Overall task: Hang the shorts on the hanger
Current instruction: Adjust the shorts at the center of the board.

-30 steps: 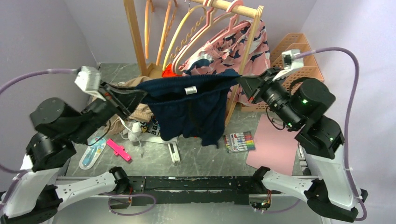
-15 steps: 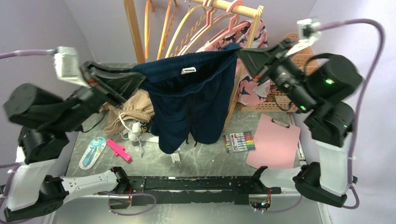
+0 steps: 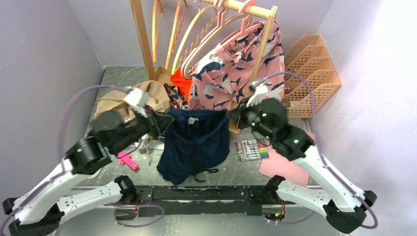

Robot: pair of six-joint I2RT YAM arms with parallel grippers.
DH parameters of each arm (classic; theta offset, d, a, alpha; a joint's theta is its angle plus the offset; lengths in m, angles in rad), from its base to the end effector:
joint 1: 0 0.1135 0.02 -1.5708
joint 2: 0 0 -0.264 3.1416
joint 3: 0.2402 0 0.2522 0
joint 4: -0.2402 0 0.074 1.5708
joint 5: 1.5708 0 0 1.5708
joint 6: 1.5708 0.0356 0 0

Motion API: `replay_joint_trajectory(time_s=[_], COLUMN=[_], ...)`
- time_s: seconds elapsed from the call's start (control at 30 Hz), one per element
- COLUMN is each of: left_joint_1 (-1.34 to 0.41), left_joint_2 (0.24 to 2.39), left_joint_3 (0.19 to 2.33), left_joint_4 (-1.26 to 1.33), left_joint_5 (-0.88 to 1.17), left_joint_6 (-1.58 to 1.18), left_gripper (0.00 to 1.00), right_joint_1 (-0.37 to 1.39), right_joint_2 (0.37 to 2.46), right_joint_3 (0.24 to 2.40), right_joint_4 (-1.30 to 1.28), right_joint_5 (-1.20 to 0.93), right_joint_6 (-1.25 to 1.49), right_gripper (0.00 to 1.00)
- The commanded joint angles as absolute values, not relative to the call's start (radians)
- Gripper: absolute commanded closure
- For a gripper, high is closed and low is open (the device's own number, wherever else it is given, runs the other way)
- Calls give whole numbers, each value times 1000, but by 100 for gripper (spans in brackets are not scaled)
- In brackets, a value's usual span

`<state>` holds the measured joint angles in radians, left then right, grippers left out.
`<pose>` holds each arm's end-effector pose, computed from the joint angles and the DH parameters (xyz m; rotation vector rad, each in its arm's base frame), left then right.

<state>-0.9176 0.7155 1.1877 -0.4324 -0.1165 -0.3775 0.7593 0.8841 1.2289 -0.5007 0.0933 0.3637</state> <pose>0.0767 -0.0935 0.4559 0.3342 1.5724 -0.9326 0.1263 0.1153 0.4399 -0.2806 1.7624 0.7414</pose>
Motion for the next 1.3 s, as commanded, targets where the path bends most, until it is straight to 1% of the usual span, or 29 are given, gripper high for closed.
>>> replay_joint_trajectory(time_s=[0.0, 0.07, 0.2, 0.27, 0.33, 0.43, 0.47, 0.57, 0.67, 0.77, 0.97, 1.0, 1.03, 1.1, 1.13, 1.17, 1.27], left_joint_1=[-913, -913, -913, -913, -913, -913, -913, -914, -913, -913, -914, -914, -914, -915, -914, -914, -914], left_joint_2=[760, 774, 769, 749, 728, 707, 692, 614, 554, 578, 700, 712, 717, 721, 719, 719, 722], left_joint_3=[1058, 1073, 1172, 1161, 1099, 978, 903, 674, 517, 478, 531, 532, 529, 518, 514, 511, 508], left_joint_4=[-552, -553, -520, -490, -471, -488, -495, -390, -287, -269, -296, -292, -284, -265, -257, -250, -242], left_joint_5=[-311, -312, -305, -307, -307, -323, -346, -322, -319, -330, -331, -325, -321, -316, -313, -314, -321], left_joint_6=[-528, -517, -454, -448, -473, -585, -699, -873, -973, -996, -958, -955, -951, -947, -947, -945, -945], left_gripper=[93, 93, 93, 93, 93, 93, 93, 93, 93, 93, 93, 93, 93, 93, 93, 93, 93], right_joint_1=[755, 754, 755, 755, 754, 754, 754, 756, 755, 756, 755, 755, 755, 755, 755, 756, 756], right_joint_2=[835, 843, 867, 875, 868, 839, 833, 829, 852, 893, 982, 986, 985, 971, 961, 949, 931], right_joint_3=[1028, 1043, 1155, 1146, 1078, 909, 859, 722, 618, 575, 555, 558, 561, 565, 566, 565, 559], right_joint_4=[-417, -421, -442, -437, -420, -363, -344, -283, -226, -209, -240, -251, -263, -291, -303, -321, -359], right_joint_5=[167, 177, 183, 180, 176, 171, 167, 156, 156, 180, 206, 204, 204, 205, 206, 205, 198], right_joint_6=[474, 462, 397, 392, 418, 491, 522, 620, 679, 714, 766, 768, 767, 772, 775, 779, 803], right_gripper=[100, 100, 100, 100, 100, 100, 100, 100, 100, 100, 99, 91, 85, 68, 61, 56, 49])
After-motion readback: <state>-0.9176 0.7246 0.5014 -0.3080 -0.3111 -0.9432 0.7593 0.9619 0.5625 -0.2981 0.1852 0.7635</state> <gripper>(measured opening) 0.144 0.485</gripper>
